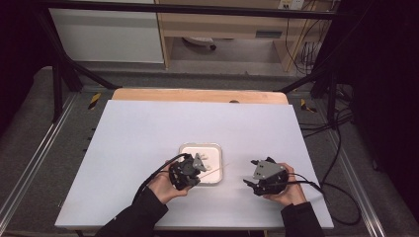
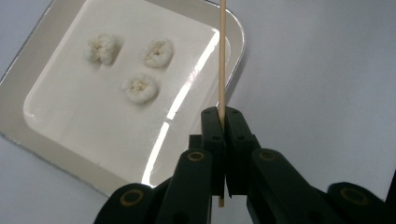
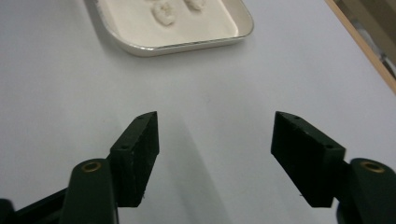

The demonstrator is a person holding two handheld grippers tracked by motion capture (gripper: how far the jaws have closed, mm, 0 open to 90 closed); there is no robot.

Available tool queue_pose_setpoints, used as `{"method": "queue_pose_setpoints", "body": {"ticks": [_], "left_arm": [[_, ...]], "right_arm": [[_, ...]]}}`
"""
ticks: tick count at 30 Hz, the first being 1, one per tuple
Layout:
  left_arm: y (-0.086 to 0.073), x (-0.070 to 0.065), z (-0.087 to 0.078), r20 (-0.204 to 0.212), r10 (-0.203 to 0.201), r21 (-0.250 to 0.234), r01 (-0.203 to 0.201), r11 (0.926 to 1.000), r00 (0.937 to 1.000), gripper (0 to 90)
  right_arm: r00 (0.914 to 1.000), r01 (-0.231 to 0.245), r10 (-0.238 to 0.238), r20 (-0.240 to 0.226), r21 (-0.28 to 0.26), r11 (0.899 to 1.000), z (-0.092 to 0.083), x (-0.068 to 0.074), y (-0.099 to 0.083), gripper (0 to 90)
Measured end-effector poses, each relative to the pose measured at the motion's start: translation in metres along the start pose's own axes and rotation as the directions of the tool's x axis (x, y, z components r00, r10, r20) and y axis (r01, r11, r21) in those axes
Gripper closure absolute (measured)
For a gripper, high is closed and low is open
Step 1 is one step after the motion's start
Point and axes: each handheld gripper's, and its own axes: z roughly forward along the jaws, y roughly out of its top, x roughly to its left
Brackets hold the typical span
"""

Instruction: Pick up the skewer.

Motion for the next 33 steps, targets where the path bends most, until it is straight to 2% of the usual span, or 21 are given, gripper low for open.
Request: {"method": "queue_pose_setpoints", "body": {"ticks": [4,7,9,13,14,15,16,18,20,24,25,26,29,30,31,33], "left_arm": [[-0.015,0.004,-0.009,-0.008,-0.046,-0.051,0.046,0.9976,0.9989,88.0],[-0.027,0.007,-0.013,-0.012,-0.08,-0.081,0.078,0.9936,0.9968,88.0],[-0.034,0.009,-0.014,-0.01,-0.099,-0.099,0.097,0.9903,0.995,88.0],[-0.048,0.01,-0.017,-0.014,-0.141,-0.13,0.138,0.9818,0.9899,88.0],[-0.052,0.011,-0.018,-0.012,-0.151,-0.139,0.148,0.9792,0.9885,88.0],[-0.054,0.011,-0.019,-0.011,-0.161,-0.146,0.158,0.9767,0.9869,88.0],[-0.057,0.011,-0.019,-0.012,-0.17,-0.152,0.166,0.9744,0.9854,88.0],[-0.061,0.012,-0.021,-0.016,-0.183,-0.164,0.178,0.9703,0.983,88.1],[-0.065,0.013,-0.022,-0.017,-0.196,-0.178,0.19,0.9655,0.9804,88.1],[-0.07,0.014,-0.022,-0.018,-0.216,-0.198,0.208,0.958,0.9763,88.0],[-0.072,0.014,-0.022,-0.013,-0.22,-0.208,0.213,0.9547,0.9753,88.0],[-0.073,0.014,-0.022,-0.008,-0.224,-0.212,0.218,0.9527,0.9745,88.0],[-0.076,0.015,-0.022,-0.013,-0.231,-0.225,0.222,0.9487,0.973,88.1],[-0.076,0.015,-0.022,-0.01,-0.233,-0.226,0.224,0.9479,0.9725,88.1],[-0.077,0.015,-0.021,-0.008,-0.234,-0.226,0.226,0.9474,0.9722,88.0],[-0.078,0.015,-0.021,0.0,-0.239,-0.227,0.233,0.9457,0.971,88.0]], "right_arm": [[0.9942,-0.107,0.107,-0.006,0.014,0.994,0.001,-0.002,0.0,24.9],[0.9812,-0.191,0.192,-0.023,0.028,0.981,0.003,-0.002,0.0,21.2],[0.978,-0.206,0.207,-0.028,0.027,0.978,0.004,-0.002,0.0,19.8],[0.9587,-0.28,0.281,-0.044,0.03,0.96,0.006,-0.002,0.002,14.4],[0.9523,-0.301,0.302,-0.045,0.031,0.953,0.007,-0.003,0.003,12.0],[0.9397,-0.334,0.336,-0.064,0.034,0.942,0.009,-0.004,0.004,9.7],[0.9397,-0.334,0.336,-0.064,0.034,0.942,0.009,-0.004,0.004,9.7],[0.9304,-0.358,0.359,-0.073,0.03,0.933,0.011,-0.004,0.005,7.2],[0.9169,-0.388,0.389,-0.089,0.025,0.921,0.014,-0.004,0.007,5.1],[0.8997,-0.424,0.424,-0.104,0.024,0.905,0.02,-0.005,0.011,3.1],[0.8931,-0.437,0.437,-0.107,0.023,0.899,0.022,-0.005,0.013,2.7],[0.8909,-0.441,0.441,-0.108,0.022,0.897,0.023,-0.005,0.015,2.4],[0.8918,-0.44,0.44,-0.107,0.021,0.898,0.027,-0.004,0.021,2.0],[0.8876,-0.448,0.448,-0.109,0.022,0.894,0.029,-0.004,0.024,1.9],[0.8875,-0.449,0.448,-0.109,0.02,0.894,0.03,-0.004,0.025,1.9],[0.8821,-0.46,0.458,-0.11,0.01,0.888,0.032,-0.005,0.03,1.8]]}}
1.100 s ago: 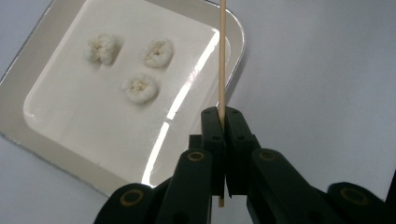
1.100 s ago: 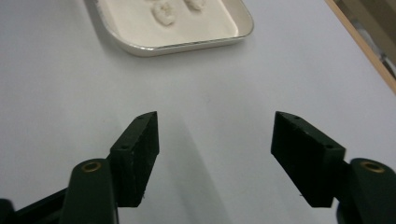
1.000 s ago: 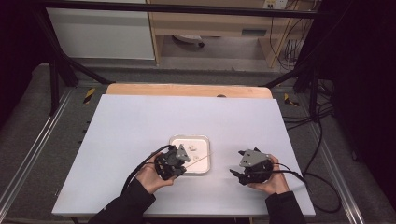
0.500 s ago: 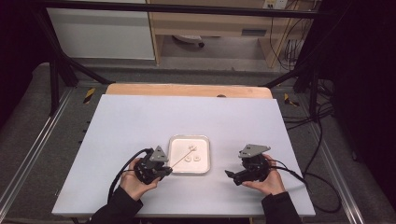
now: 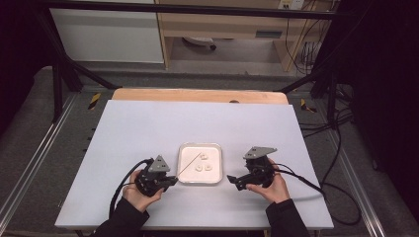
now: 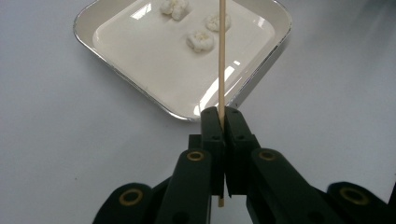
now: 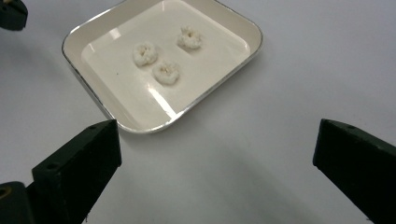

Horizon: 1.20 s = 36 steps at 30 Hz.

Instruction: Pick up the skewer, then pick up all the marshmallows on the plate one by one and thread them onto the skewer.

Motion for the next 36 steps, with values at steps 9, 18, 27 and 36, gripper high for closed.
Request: {"method": "queue_pose_setpoints", "body": {"ticks": [9,18,27,36], "left_arm": [[-0.004,0.003,0.0,0.002,-0.018,-0.024,0.018,0.9995,0.9998,88.0],[-0.006,0.003,-0.002,-0.008,-0.034,-0.05,0.033,0.9982,0.9994,88.1],[-0.006,0.003,-0.001,-0.008,-0.047,-0.059,0.047,0.9972,0.9988,88.1],[-0.006,0.003,0.0,-0.006,-0.056,-0.06,0.056,0.9966,0.9984,88.1]], "right_arm": [[0.9995,-0.032,0.032,0.002,-0.017,0.999,0.015,0.008,0.021,1.7],[0.9997,-0.026,0.025,-0.006,-0.011,1.0,0.038,0.017,0.041,2.8],[0.9997,-0.014,0.015,-0.022,0.033,0.999,0.068,0.023,0.051,13.0],[0.999,0.009,-0.006,-0.044,0.081,0.997,0.085,0.024,0.043,35.8]]}}
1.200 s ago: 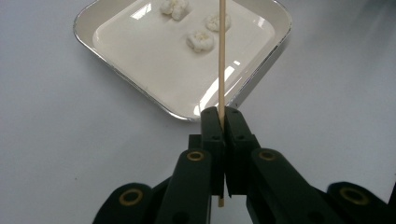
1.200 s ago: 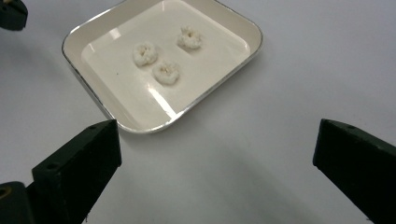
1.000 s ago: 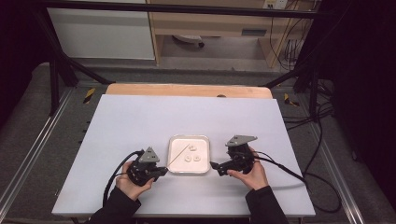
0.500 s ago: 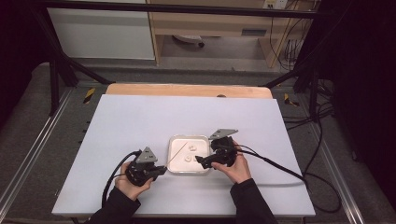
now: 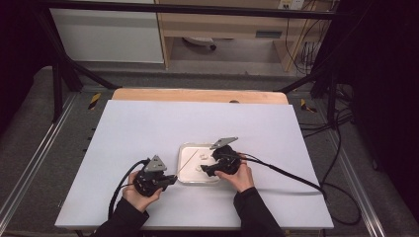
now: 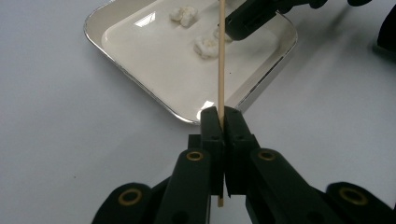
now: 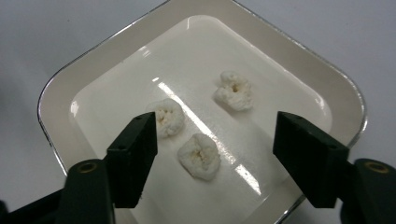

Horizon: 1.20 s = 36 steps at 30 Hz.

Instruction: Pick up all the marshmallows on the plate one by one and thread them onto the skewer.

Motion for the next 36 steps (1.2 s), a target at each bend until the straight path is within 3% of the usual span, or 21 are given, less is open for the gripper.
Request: {"method": "queue_pose_setpoints", "body": {"ticks": [6,13,26,31,36], "left_arm": [[0.0,-0.001,0.001,0.001,-0.001,0.0,0.001,1.0,1.0,88.1],[-0.001,-0.002,0.002,0.001,-0.006,-0.004,0.006,1.0,1.0,88.1],[-0.001,-0.003,0.002,-0.001,-0.004,-0.015,0.004,0.9999,1.0,88.1],[-0.001,-0.004,0.002,0.002,-0.002,-0.025,0.002,0.9997,1.0,88.1],[-0.001,-0.006,0.002,0.006,0.0,-0.036,0.0,0.9993,1.0,88.1]], "right_arm": [[0.9997,0.021,-0.021,-0.009,0.023,1.0,0.003,0.002,-0.003,51.5],[0.9984,0.056,-0.056,-0.01,0.008,0.998,0.002,0.006,-0.006,65.8],[0.9988,0.048,-0.048,-0.004,-0.013,0.999,0.0,0.006,-0.008,73.8],[0.9992,0.031,-0.032,-0.023,-0.053,0.998,-0.016,0.004,-0.002,74.3],[0.9971,-0.033,0.024,-0.073,-0.13,0.991,-0.04,-0.003,0.001,74.9]]}}
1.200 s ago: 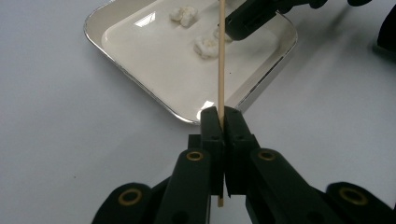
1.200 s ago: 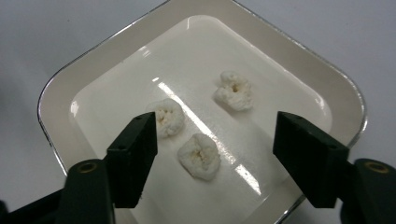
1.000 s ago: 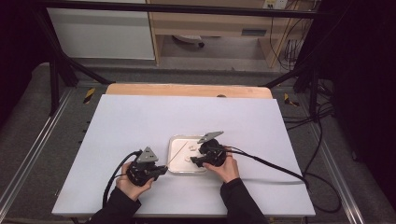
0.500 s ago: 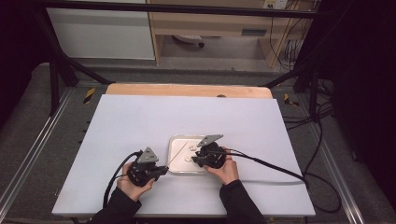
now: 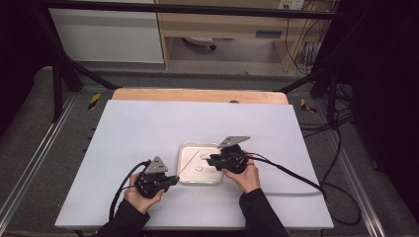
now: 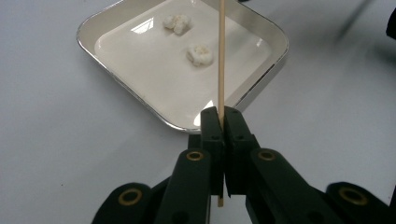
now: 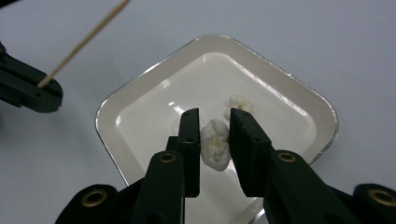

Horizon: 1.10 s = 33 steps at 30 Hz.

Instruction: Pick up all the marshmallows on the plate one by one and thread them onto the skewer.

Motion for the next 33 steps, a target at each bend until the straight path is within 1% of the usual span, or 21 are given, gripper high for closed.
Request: {"method": "queue_pose_setpoints", "body": {"ticks": [5,10,13,15,17,19,20,21,24,27,28,31,33], "left_arm": [[0.001,-0.004,0.0,0.006,0.016,-0.019,-0.016,0.9997,0.9999,88.1],[0.001,-0.009,0.0,0.009,0.028,-0.037,-0.028,0.9989,0.9996,88.1],[0.002,-0.012,0.001,0.009,0.036,-0.048,-0.035,0.9982,0.9993,88.1],[0.002,-0.014,0.001,0.011,0.042,-0.059,-0.041,0.9974,0.9991,88.1],[0.002,-0.015,0.001,0.014,0.048,-0.065,-0.047,0.9967,0.9987,88.1],[0.003,-0.017,0.001,0.014,0.053,-0.07,-0.052,0.9962,0.9985,88.1],[0.003,-0.018,0.002,0.015,0.056,-0.071,-0.055,0.996,0.9983,88.1],[0.003,-0.018,0.002,0.017,0.057,-0.072,-0.056,0.9958,0.9982,88.1],[0.003,-0.02,0.002,0.017,0.06,-0.072,-0.058,0.9957,0.9981,88.1],[0.003,-0.02,0.002,0.018,0.061,-0.074,-0.06,0.9955,0.998,88.1],[0.003,-0.02,0.002,0.018,0.062,-0.075,-0.061,0.9954,0.9979,88.1],[0.003,-0.021,0.002,0.017,0.064,-0.078,-0.063,0.995,0.9978,88.1],[0.003,-0.021,0.002,0.016,0.064,-0.08,-0.063,0.9948,0.9978,88.1]], "right_arm": [[0.9976,-0.057,0.054,-0.044,-0.063,0.996,-0.021,-0.007,0.002,75.2],[0.9894,-0.113,0.098,-0.107,-0.143,0.983,-0.039,-0.011,0.005,75.4],[0.9806,-0.147,0.118,-0.156,-0.187,0.971,-0.046,-0.011,0.008,75.5],[0.9708,-0.176,0.133,-0.2,-0.218,0.96,-0.049,-0.01,0.01,75.5],[0.9617,-0.199,0.142,-0.234,-0.24,0.95,-0.051,-0.008,0.013,75.6],[0.9585,-0.202,0.139,-0.249,-0.247,0.948,-0.051,-0.007,0.015,75.6],[0.9534,-0.215,0.147,-0.264,-0.25,0.944,-0.051,-0.005,0.016,75.6],[0.951,-0.218,0.145,-0.273,-0.258,0.941,-0.051,-0.005,0.017,75.5],[0.9484,-0.226,0.15,-0.279,-0.262,0.938,-0.05,-0.004,0.019,75.5],[0.9399,-0.242,0.158,-0.303,-0.266,0.933,-0.048,-0.004,0.02,75.5],[0.938,-0.247,0.161,-0.307,-0.263,0.933,-0.048,-0.004,0.02,75.5],[0.9376,-0.245,0.161,-0.308,-0.257,0.935,-0.046,-0.004,0.02,75.5],[0.9334,-0.252,0.166,-0.318,-0.253,0.934,-0.044,-0.004,0.019,75.5]]}}
